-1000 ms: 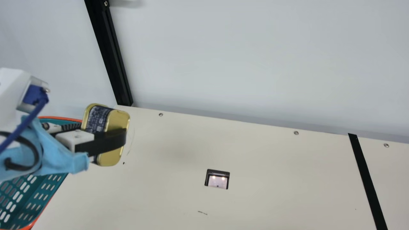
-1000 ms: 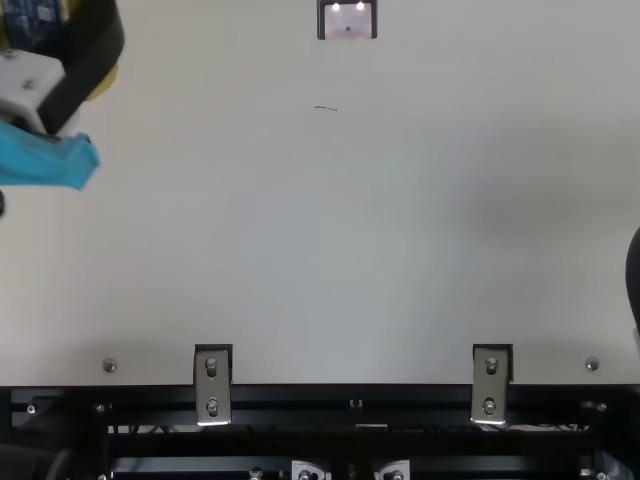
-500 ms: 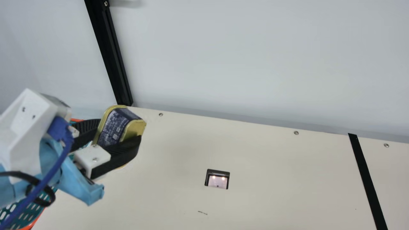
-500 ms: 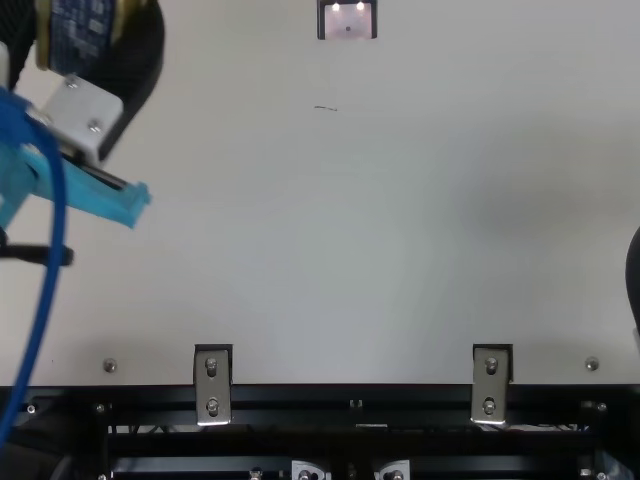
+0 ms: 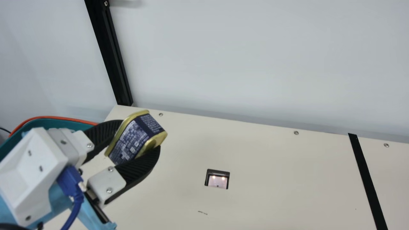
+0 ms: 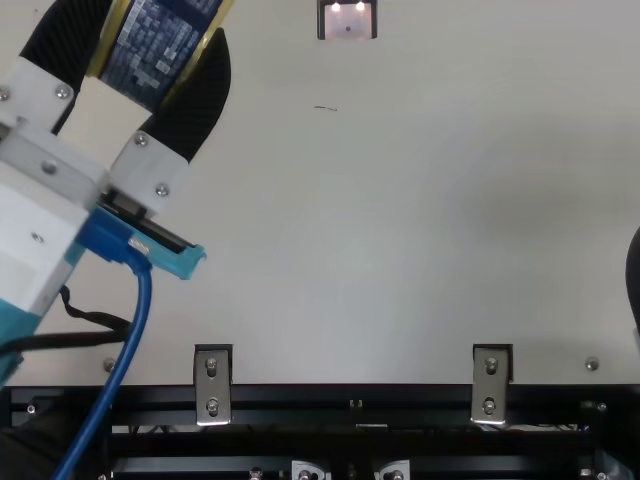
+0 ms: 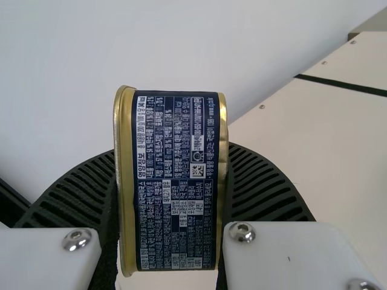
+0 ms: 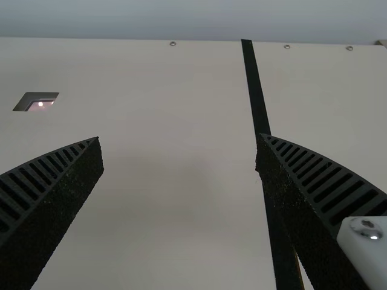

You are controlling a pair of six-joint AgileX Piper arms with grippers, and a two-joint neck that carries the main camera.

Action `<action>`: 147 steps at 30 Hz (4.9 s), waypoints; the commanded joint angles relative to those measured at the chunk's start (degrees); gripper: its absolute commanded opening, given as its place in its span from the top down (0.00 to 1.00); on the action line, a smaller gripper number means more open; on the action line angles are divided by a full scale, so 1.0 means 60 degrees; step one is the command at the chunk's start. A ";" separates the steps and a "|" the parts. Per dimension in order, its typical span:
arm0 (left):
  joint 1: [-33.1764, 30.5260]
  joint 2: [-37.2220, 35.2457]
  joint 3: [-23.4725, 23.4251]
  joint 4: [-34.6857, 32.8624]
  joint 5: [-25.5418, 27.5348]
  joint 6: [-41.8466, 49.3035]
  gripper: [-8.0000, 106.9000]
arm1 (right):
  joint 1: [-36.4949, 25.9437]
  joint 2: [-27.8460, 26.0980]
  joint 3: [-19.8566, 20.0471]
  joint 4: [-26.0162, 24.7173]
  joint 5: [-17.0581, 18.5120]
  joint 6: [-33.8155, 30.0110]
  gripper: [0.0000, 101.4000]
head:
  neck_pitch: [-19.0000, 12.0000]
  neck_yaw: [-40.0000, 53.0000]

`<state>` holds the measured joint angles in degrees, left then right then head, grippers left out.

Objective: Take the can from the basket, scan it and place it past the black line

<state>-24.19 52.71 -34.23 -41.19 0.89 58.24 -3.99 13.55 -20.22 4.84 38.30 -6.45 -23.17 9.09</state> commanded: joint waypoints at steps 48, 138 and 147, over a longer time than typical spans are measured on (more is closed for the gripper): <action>0.3190 0.5064 0.0314 1.2112 -0.7921 -1.1849 0.84 | 0.0000 0.0000 0.0000 0.0000 -0.0010 0.0000 0.00 | -0.0305 -0.0043; 0.0582 0.7698 -0.0645 1.0905 -0.8714 -1.1029 0.84 | 0.0000 0.0000 0.0000 0.0020 -0.0010 0.0000 0.00 | -0.0305 -0.0043; 0.0843 0.5479 -0.0916 1.4240 -0.5845 -1.2995 0.84 | 0.0000 0.0000 0.0000 0.0020 -0.0010 0.0000 0.00 | -0.0305 -0.0043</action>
<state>-19.17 88.91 -39.52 36.53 -40.12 -15.71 -3.99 13.55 -20.22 4.96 38.24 -6.45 -23.17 9.09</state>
